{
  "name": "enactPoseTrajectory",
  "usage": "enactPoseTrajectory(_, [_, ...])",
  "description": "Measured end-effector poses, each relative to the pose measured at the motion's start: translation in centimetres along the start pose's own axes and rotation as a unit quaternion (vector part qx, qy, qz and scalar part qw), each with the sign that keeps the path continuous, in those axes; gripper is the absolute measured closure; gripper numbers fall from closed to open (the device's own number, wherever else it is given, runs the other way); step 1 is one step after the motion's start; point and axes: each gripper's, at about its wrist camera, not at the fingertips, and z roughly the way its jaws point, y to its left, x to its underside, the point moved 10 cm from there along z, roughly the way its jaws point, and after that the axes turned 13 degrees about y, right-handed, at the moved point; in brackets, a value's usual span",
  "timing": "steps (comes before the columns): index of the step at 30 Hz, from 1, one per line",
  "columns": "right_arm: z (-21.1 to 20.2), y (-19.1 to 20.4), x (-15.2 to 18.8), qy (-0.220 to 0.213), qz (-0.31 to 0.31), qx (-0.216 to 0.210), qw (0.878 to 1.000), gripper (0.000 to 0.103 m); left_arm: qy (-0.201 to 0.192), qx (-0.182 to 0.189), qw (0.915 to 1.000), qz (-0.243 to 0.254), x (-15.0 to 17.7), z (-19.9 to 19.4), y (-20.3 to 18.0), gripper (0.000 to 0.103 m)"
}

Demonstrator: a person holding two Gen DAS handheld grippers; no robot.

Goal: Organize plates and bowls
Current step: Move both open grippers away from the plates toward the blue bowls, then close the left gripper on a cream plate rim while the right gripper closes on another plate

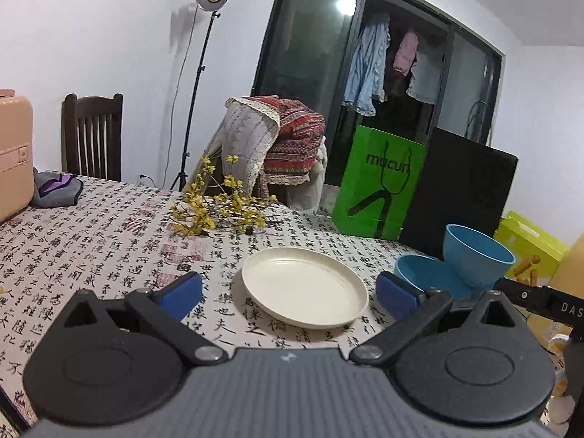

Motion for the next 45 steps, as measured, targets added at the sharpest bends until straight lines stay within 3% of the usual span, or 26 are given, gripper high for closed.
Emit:
enactPoseTrajectory(18, [5.7,4.4,-2.7,0.060,-0.008,-0.008,0.998,0.000,0.022,-0.008,0.9988,-0.043,-3.6,3.6,2.4,0.000])
enactPoseTrajectory(29, [9.2,6.0,-3.2,0.096,-0.002,0.008,0.995,0.001,0.030,-0.044,0.9970,-0.056,-5.9,6.6,3.6,0.000])
enactPoseTrajectory(45, [13.9,7.5,-2.8,0.151,-0.006,0.034,0.988,0.027,0.066,-0.060,0.9936,-0.069,-7.7,11.8,5.5,0.000])
